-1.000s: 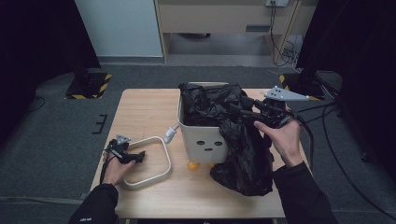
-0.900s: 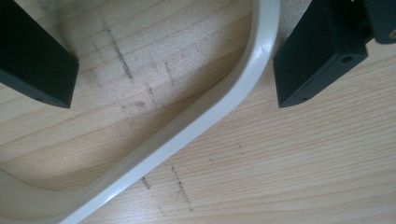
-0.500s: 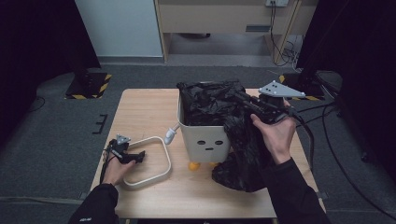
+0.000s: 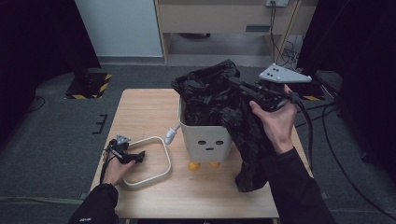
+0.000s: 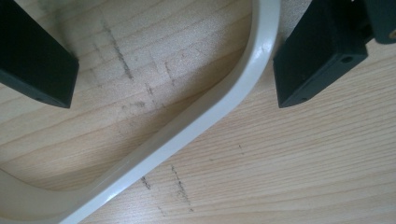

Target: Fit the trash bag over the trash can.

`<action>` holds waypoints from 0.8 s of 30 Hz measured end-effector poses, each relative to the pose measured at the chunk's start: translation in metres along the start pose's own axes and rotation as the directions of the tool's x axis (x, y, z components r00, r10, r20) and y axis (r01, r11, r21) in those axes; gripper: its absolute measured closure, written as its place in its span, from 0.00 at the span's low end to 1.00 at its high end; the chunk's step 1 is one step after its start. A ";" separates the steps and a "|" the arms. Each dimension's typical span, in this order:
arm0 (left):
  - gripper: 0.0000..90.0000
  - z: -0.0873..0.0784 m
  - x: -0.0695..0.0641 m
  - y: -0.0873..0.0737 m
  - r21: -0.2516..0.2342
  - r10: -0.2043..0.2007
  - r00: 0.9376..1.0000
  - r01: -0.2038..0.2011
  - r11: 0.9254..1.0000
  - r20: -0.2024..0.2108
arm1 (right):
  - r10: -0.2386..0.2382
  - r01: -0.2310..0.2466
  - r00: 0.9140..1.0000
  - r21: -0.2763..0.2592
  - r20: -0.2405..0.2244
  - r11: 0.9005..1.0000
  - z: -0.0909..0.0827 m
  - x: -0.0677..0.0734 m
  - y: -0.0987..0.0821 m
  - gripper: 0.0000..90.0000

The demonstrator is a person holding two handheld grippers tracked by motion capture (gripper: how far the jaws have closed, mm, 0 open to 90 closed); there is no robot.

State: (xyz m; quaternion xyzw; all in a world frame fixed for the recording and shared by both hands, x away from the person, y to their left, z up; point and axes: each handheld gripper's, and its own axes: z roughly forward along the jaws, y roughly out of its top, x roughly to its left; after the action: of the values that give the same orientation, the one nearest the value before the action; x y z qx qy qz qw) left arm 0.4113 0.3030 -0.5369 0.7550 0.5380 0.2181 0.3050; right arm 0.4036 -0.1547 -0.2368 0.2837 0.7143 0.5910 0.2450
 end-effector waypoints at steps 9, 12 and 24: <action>0.00 0.000 0.000 0.000 0.001 0.001 1.000 -0.001 1.000 0.000 | -0.039 0.059 0.994 0.207 -0.101 0.977 0.042 0.013 -0.009 0.97; 0.00 0.000 0.000 0.000 0.001 0.000 1.000 0.000 1.000 0.000 | -0.048 0.079 0.992 0.267 -0.119 0.961 0.051 0.015 -0.014 0.96; 0.00 0.000 0.000 0.000 0.000 0.000 1.000 0.000 1.000 0.000 | -0.014 0.062 0.990 0.336 -0.142 0.940 0.059 0.013 -0.026 0.64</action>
State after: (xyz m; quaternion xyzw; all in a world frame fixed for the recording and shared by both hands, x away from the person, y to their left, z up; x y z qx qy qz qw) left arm 0.4113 0.3029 -0.5369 0.7548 0.5381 0.2180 0.3053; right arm 0.4314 -0.1080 -0.2734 0.2664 0.8259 0.4723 0.1541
